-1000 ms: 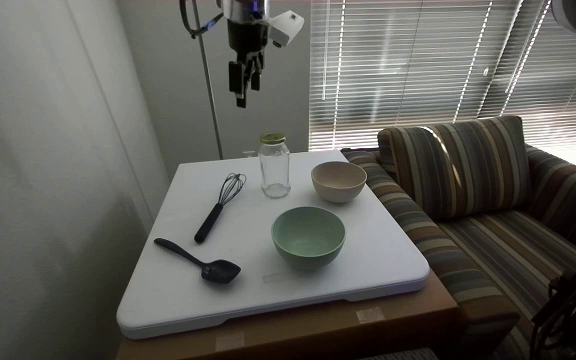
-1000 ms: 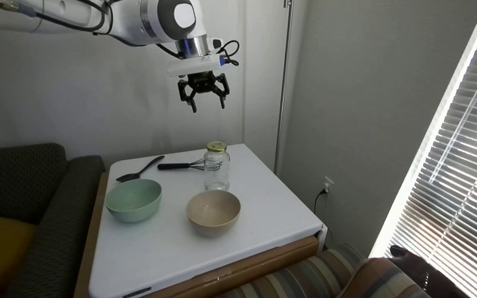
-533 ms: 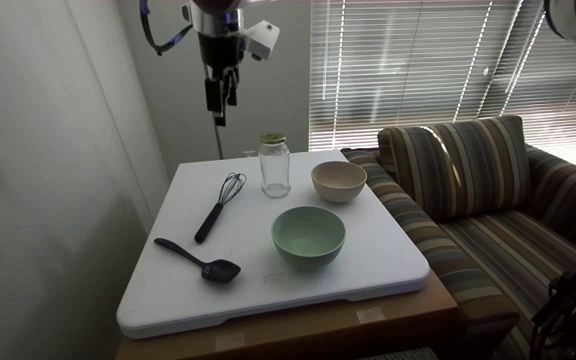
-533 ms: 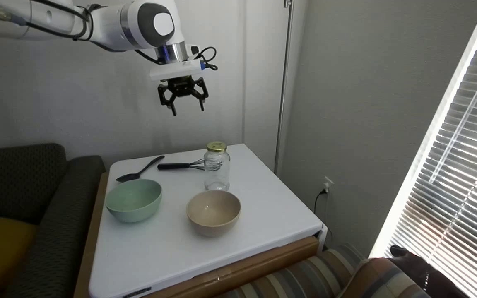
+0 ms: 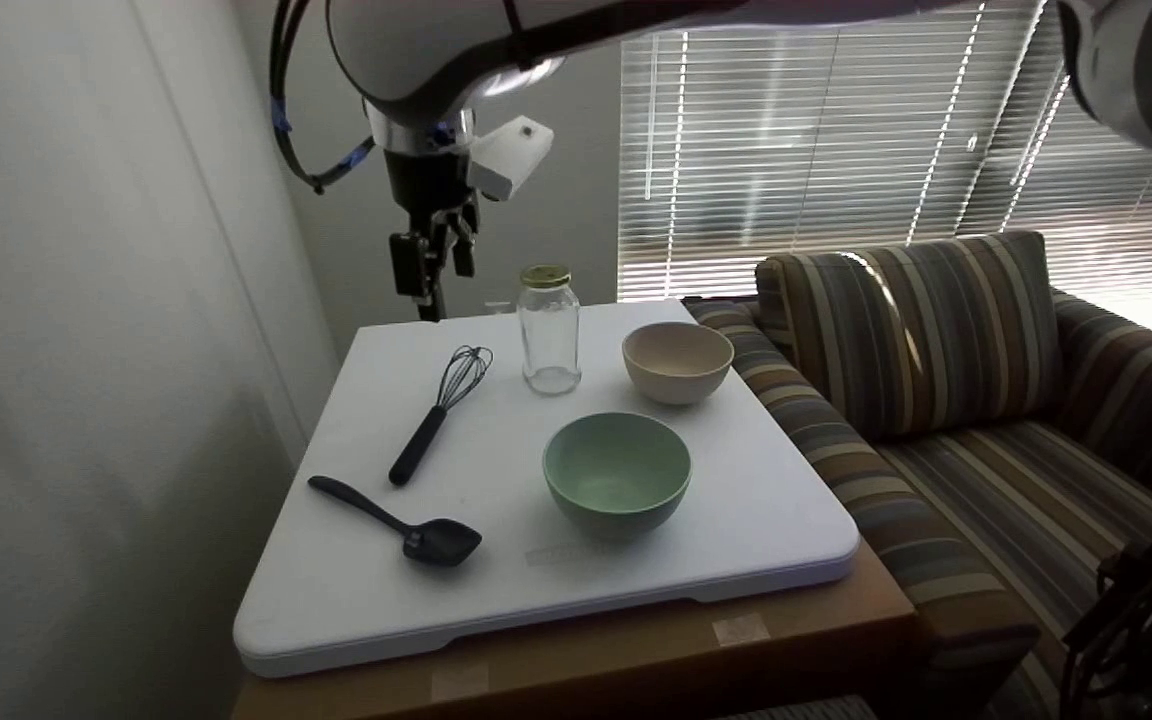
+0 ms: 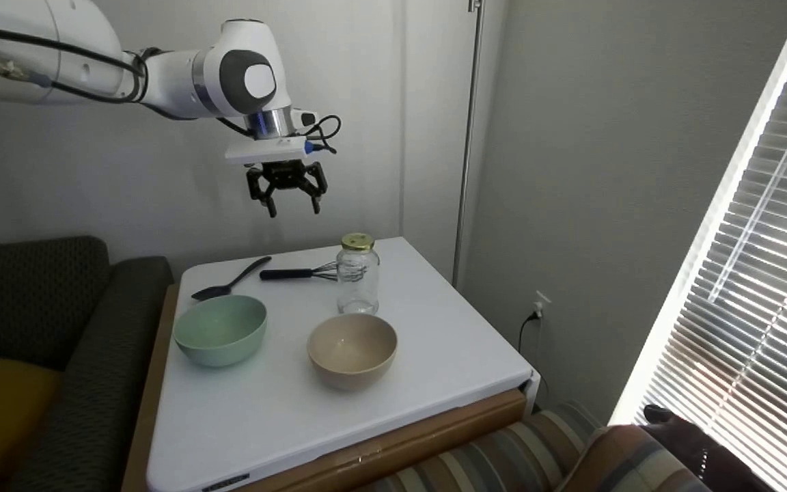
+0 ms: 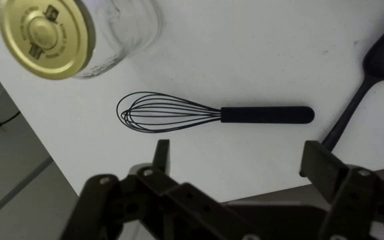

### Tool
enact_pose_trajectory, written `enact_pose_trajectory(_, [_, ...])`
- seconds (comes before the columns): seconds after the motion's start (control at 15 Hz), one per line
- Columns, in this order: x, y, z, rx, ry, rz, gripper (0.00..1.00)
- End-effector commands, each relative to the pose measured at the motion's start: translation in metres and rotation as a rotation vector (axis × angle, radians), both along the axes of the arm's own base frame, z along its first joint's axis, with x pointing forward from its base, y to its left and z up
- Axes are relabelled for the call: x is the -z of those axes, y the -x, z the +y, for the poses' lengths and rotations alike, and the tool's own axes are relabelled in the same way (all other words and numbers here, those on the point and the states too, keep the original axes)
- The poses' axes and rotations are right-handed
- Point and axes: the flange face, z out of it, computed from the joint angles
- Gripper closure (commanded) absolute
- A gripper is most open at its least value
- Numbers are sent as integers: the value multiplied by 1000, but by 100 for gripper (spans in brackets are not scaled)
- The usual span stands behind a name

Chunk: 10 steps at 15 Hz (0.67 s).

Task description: Put the lid on top of the glass jar, put the black ladle inside the green bowl, take the ladle out of the bowl

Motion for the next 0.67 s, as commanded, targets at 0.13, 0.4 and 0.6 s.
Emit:
enact_pose_trajectory(0.13, [44,14,27,181,-1,32,0])
enact_pose_trajectory(0.4, [78,29,47,231,6,75,0])
enact_pose_trajectory(0.6, [104,39,55,253,17,116,0])
